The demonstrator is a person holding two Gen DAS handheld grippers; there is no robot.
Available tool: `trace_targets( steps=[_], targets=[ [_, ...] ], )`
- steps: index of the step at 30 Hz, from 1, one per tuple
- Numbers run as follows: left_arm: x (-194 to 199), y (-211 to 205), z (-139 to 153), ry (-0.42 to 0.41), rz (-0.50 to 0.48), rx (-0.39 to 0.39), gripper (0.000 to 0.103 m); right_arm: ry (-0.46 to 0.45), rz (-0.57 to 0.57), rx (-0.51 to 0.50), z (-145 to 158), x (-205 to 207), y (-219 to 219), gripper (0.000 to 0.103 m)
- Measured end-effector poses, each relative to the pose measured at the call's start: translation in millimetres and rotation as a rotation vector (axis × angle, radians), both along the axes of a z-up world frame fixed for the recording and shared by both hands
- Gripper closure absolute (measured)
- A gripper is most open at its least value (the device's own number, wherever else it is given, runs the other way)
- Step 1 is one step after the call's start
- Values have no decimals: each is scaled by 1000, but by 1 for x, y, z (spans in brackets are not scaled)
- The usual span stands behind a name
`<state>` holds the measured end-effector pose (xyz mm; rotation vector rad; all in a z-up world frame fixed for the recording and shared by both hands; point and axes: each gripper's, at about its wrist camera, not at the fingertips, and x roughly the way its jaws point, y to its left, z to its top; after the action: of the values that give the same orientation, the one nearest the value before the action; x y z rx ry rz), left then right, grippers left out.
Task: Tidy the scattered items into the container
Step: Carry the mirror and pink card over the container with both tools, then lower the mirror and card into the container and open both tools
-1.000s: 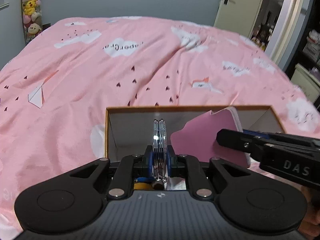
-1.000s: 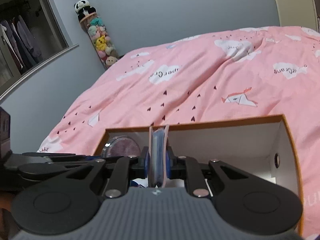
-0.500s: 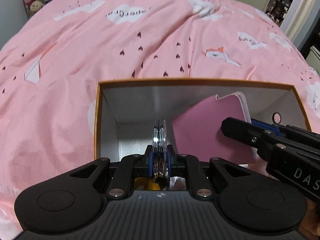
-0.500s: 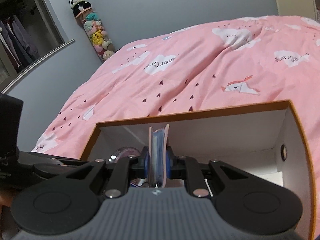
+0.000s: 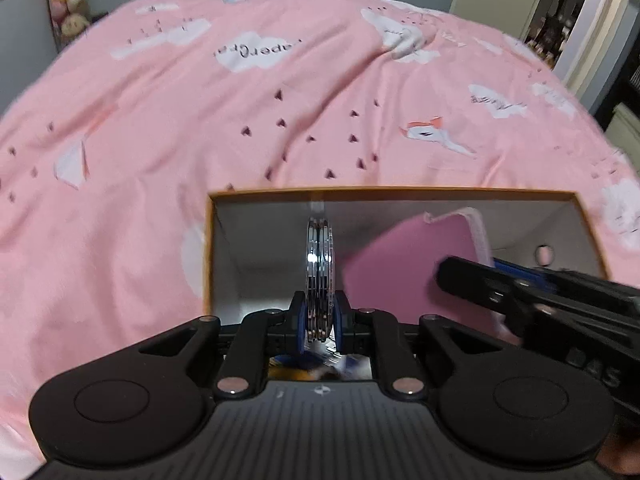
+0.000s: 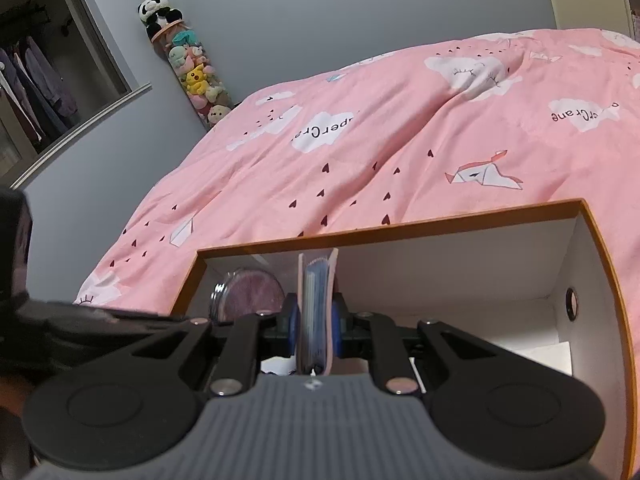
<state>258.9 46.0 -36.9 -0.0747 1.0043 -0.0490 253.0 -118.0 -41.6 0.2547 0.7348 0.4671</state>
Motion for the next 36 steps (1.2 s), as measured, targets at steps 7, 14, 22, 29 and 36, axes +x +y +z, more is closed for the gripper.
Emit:
trace_targets(
  steps=[7, 14, 22, 29, 36],
  targets=[
    [2, -13, -10, 50, -11, 134, 88, 13, -14, 16, -4, 3, 0, 85],
    [9, -19, -14, 118, -22, 175, 88, 61, -44, 97, -9, 8, 2, 85],
    [6, -16, -16, 97, -20, 169, 87, 124, -67, 174, -18, 16, 15, 85],
    [2, -15, -17, 86, -36, 169, 84, 149, -59, 181, -22, 19, 22, 84],
    [-4, -8, -9, 72, -52, 126, 70, 177, -57, 182, -27, 22, 22, 84]
  ],
)
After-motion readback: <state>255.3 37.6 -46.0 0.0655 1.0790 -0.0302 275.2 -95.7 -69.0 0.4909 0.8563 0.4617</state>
